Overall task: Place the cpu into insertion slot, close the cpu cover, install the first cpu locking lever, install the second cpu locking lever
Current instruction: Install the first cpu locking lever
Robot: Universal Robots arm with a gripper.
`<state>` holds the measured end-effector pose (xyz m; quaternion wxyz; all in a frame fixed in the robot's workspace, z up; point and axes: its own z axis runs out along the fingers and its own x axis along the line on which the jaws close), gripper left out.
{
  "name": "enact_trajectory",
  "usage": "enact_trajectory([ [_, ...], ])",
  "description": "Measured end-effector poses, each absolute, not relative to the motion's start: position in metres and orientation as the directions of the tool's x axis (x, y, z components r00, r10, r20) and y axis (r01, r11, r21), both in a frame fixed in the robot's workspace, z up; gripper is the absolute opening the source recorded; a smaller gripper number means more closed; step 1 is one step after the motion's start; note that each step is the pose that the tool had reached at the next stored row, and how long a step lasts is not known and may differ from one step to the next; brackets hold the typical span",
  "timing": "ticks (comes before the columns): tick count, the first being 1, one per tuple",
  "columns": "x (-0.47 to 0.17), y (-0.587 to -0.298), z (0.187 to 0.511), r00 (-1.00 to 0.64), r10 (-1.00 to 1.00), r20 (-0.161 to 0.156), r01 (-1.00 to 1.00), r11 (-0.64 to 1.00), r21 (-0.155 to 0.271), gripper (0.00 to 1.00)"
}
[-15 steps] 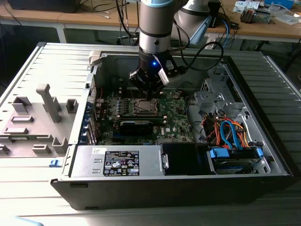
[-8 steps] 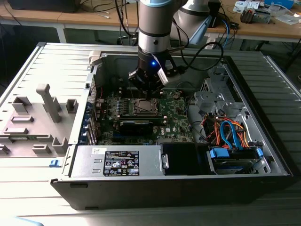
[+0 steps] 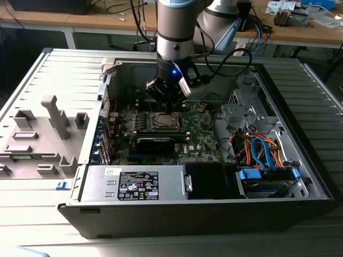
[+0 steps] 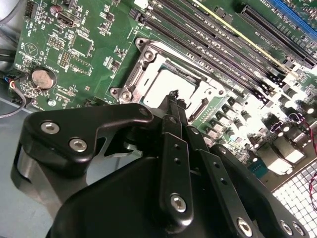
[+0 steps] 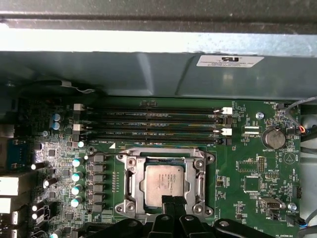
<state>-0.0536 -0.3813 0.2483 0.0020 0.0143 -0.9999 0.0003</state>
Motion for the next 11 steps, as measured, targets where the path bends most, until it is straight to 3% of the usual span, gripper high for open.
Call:
enact_trajectory([
  [11,-0.0565,-0.3813,0.2483,-1.0,-0.029,0.004,-0.029,1.0,-0.001,0.11],
])
